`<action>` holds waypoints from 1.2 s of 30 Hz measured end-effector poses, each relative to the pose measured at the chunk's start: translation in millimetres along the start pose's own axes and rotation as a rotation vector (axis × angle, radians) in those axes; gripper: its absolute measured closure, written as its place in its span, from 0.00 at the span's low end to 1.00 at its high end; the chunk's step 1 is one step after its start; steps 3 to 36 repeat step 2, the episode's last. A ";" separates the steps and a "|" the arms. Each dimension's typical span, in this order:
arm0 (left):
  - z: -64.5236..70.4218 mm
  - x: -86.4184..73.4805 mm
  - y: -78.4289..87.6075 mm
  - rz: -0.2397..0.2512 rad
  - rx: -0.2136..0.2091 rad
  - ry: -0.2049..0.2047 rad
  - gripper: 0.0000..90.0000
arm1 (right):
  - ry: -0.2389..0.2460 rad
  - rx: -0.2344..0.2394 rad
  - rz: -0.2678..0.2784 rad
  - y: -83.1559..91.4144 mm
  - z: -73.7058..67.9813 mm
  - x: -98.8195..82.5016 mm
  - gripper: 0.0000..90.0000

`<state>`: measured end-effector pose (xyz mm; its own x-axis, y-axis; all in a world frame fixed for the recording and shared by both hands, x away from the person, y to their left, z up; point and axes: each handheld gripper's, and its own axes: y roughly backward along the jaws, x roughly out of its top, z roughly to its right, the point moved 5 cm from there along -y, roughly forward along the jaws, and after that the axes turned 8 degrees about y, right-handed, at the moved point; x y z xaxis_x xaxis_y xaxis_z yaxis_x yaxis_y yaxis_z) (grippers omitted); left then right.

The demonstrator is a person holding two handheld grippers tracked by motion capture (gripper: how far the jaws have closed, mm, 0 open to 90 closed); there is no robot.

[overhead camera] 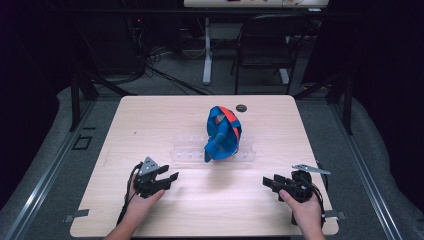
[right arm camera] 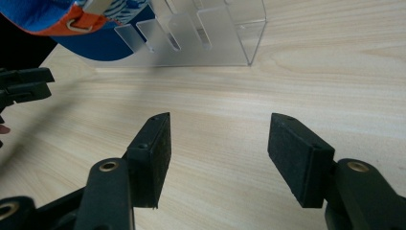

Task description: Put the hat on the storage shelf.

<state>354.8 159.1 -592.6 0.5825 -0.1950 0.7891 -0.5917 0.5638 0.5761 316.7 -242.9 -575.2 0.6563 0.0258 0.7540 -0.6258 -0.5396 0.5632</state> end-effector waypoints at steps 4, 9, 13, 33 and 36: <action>0.5 0.0 -0.2 0.001 -0.002 0.001 0.55 | 0.005 -0.005 0.007 0.1 -0.4 -2.1 0.45; 0.5 0.0 -0.2 0.001 -0.002 0.001 0.55 | 0.005 -0.005 0.007 0.1 -0.4 -2.1 0.45; 0.5 0.0 -0.2 0.001 -0.002 0.001 0.55 | 0.005 -0.005 0.007 0.1 -0.4 -2.1 0.45; 0.5 0.0 -0.2 0.001 -0.002 0.001 0.55 | 0.005 -0.005 0.007 0.1 -0.4 -2.1 0.45; 0.5 0.0 -0.2 0.001 -0.002 0.001 0.55 | 0.005 -0.005 0.007 0.1 -0.4 -2.1 0.45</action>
